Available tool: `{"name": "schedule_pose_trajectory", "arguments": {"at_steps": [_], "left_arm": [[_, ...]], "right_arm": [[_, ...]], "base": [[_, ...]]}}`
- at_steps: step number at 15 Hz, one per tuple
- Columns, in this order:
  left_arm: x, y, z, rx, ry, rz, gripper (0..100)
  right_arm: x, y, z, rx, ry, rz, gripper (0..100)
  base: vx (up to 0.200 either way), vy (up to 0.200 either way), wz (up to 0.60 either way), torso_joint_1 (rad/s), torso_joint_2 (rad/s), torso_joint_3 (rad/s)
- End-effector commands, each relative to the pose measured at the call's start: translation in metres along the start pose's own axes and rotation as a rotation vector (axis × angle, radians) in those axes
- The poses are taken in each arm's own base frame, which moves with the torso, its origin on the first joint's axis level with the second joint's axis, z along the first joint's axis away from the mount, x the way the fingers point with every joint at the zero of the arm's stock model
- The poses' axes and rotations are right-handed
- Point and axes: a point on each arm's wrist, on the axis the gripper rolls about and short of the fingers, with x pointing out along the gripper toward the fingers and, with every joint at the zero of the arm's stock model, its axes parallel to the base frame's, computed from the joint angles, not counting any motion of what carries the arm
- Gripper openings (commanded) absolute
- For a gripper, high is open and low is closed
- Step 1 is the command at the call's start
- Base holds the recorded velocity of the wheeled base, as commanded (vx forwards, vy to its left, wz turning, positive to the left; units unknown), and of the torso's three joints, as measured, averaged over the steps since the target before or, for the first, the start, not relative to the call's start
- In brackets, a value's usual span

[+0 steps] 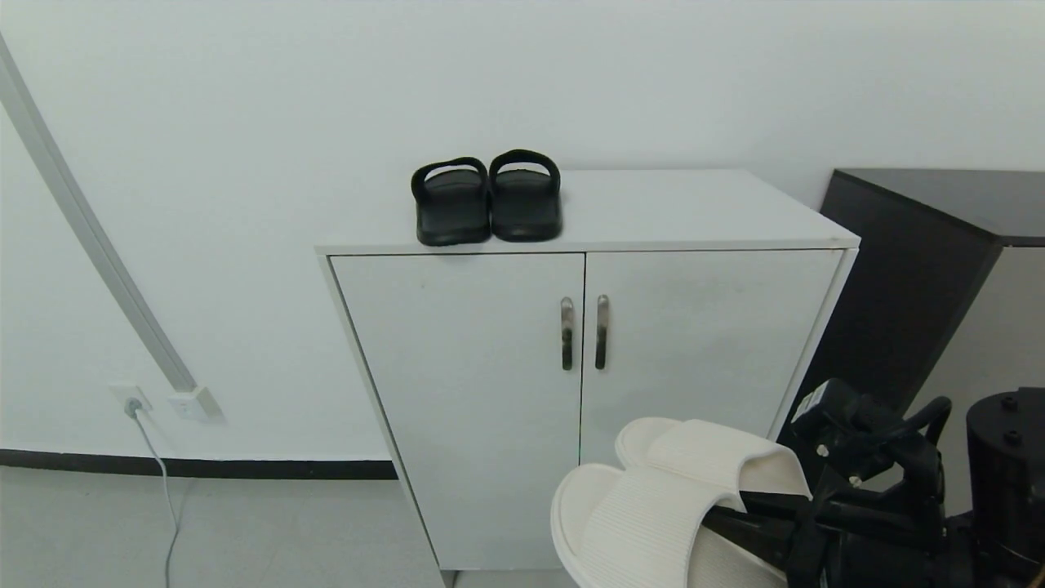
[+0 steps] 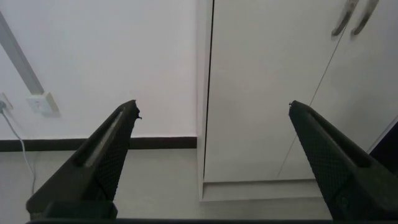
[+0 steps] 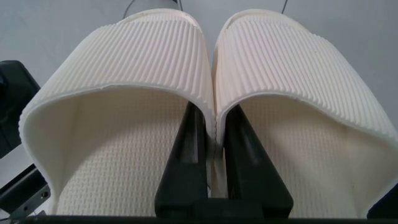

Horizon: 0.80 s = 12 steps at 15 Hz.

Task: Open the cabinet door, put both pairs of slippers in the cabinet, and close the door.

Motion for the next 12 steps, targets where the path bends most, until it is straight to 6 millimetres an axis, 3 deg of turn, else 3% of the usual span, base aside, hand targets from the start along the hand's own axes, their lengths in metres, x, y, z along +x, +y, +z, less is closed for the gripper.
{"name": "schedule_pose_trajectory", "arguments": {"at_steps": [1,10,12], "left_arm": [[0.0000,0.0000,0.0000,0.000,0.000,0.000,100],[0.0000,0.0000,0.0000,0.000,0.000,0.000,100],[0.0000,0.0000,-0.0002,0.000,0.001,0.000,100]], "right_arm": [[0.0006,0.0000,-0.0008,0.000,0.004,0.000,0],[-0.0005,-0.0004,-0.0054,-0.019,0.017,0.000,0],[-0.0004,-0.0002,-0.0076,-0.020,0.026,0.002,0]], "base": [[0.000,0.000,0.00,-0.129,0.46,0.325],[0.000,0.000,0.00,-0.077,0.45,0.370],[0.000,0.000,0.00,-0.001,0.09,0.074]]}}
